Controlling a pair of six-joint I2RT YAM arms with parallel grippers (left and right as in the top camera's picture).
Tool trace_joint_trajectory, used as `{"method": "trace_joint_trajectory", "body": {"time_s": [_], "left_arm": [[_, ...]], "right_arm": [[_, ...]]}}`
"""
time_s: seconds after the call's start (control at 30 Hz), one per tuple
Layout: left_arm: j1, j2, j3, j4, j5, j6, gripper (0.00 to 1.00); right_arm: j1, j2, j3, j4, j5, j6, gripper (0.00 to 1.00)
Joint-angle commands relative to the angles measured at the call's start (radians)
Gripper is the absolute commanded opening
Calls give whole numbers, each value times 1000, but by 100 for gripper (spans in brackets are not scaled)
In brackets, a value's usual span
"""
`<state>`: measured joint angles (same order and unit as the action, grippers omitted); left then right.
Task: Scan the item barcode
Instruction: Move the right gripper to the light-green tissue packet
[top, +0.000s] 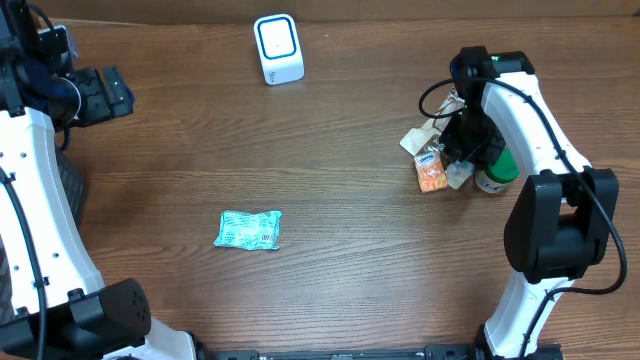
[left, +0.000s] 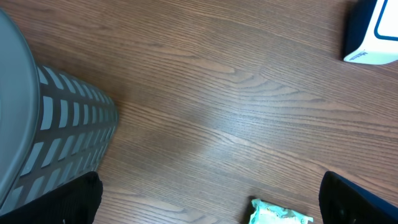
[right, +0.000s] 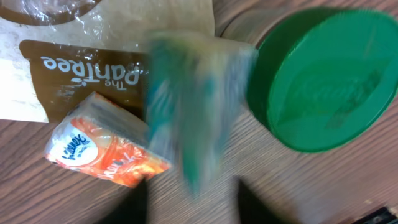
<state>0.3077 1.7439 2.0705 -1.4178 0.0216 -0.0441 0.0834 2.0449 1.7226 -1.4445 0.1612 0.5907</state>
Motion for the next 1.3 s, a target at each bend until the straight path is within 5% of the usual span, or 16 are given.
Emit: {"method": "trace_joint_trajectory", "body": {"time_s": [0.0, 0.2, 0.43, 0.7, 0.87, 1.27], "left_arm": [[-1, -3, 8, 1, -3, 22, 99], [-1, -3, 8, 1, -3, 22, 100], [-1, -3, 8, 1, -3, 22, 100], [-1, -3, 8, 1, -3, 22, 100], [-1, -3, 8, 1, -3, 22, 100], [-1, -3, 8, 1, -3, 22, 100]], "right_arm": [[0, -1, 29, 0, 9, -68, 67], [30, -1, 158, -24, -47, -172, 77], [148, 2, 192, 94, -486, -392, 77], [386, 34, 106, 227, -504, -391, 79], [534, 59, 31, 352, -504, -389, 73], [798, 60, -94, 661, -482, 71, 43]]}}
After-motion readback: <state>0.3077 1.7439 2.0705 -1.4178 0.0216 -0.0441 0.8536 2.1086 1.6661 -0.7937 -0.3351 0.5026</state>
